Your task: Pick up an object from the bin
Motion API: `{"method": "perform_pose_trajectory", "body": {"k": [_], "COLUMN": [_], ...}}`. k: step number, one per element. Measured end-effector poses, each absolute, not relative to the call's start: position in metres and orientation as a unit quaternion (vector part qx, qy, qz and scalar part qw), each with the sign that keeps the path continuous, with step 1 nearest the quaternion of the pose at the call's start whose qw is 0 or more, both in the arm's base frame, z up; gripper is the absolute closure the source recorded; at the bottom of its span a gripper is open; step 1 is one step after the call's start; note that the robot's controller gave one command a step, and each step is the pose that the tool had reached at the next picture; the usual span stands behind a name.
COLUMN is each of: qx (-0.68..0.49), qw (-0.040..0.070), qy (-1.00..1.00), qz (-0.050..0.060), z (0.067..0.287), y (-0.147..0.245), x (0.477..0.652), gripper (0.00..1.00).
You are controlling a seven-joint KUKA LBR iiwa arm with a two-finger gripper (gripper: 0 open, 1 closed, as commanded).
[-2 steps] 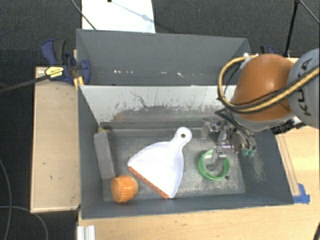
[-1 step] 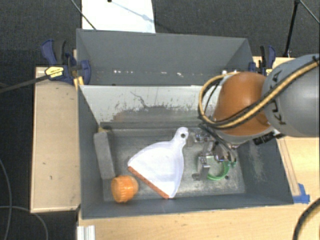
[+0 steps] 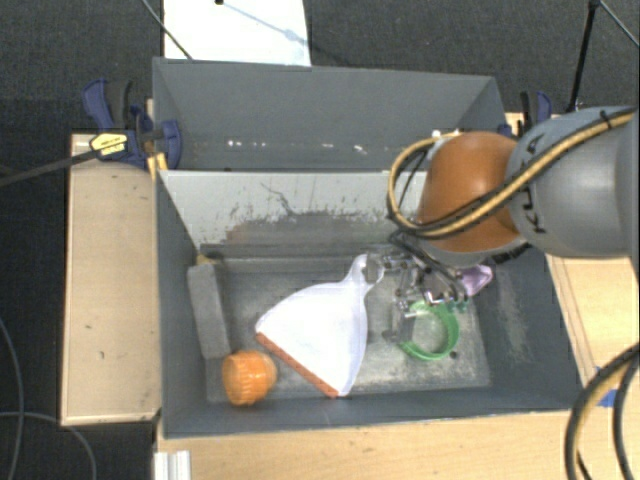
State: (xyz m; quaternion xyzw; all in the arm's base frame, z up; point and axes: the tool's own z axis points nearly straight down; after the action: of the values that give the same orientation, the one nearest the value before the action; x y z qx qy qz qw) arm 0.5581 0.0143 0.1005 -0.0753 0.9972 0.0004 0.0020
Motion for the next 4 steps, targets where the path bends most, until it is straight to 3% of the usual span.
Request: {"method": "perform_pose_trajectory", "body": {"k": [1,2,3,4], "qx": [-0.092,-0.041,-0.205,-0.205], "qw": [0.001,0.001,0.000,0.000], "qy": [0.996,0.999,0.979,0.979], "qz": [-0.001,0.002,0.001,0.001], "z": [0.093,0.086,0.070,0.070], "y": [0.059,0.089,0.118,0.118], "x": [0.544,0.544,0.576,0.576], "gripper": [0.00,0.00,1.00,1.00]}}
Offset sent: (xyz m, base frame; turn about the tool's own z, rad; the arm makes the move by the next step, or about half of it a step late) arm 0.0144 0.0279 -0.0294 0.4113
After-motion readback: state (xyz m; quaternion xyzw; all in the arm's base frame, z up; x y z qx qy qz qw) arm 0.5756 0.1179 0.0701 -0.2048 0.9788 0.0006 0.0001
